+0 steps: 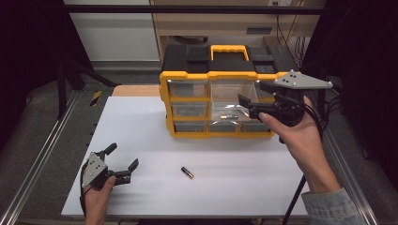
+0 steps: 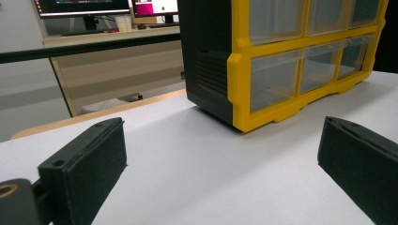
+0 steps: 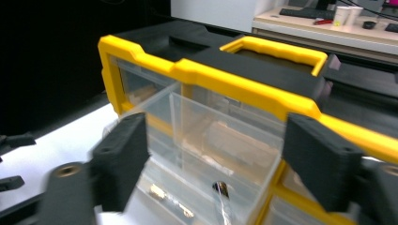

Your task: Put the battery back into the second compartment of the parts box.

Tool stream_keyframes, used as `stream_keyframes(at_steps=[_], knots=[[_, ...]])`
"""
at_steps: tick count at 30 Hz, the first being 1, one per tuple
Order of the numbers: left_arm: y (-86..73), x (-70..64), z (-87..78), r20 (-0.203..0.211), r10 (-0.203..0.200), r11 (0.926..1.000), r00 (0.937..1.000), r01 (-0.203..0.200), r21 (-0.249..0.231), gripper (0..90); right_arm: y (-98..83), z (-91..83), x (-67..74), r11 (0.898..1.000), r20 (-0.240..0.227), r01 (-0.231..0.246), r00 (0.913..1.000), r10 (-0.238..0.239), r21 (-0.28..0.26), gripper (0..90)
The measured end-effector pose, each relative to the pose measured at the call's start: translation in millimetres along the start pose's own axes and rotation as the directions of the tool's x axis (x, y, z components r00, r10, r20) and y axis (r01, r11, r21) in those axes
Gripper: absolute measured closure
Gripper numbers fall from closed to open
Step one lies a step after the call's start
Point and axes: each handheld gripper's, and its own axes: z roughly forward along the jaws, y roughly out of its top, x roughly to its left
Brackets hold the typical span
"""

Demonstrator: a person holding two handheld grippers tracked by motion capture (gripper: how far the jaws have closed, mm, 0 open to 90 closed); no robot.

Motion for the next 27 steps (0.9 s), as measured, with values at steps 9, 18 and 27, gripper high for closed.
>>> stream_keyframes(at_steps=[9, 18, 27], knots=[[-0.2, -0.2, 0.3, 0.000, 0.000, 1.0000, 1.0000, 0.000, 0.000, 1.2, -21.4, -10.0, 3.2, 1.000, 0.031, 0.023, 0.9993, -0.023, 0.007, 7.7], [-0.2, -0.2, 0.1, -0.001, 0.000, 1.0000, 1.0000, 0.000, 0.000, 1.2, -45.8, -6.0, 1.7, 0.999, 0.042, 0.018, 0.9989, -0.020, 0.051, 6.7], [-0.1, -0.1, -0.1, -0.001, 0.001, 1.0000, 1.0000, -0.001, 0.000, 1.1, -71.5, 7.0, 2.2, 0.995, 0.037, -0.005, 0.9993, 0.001, 0.101, 6.9]])
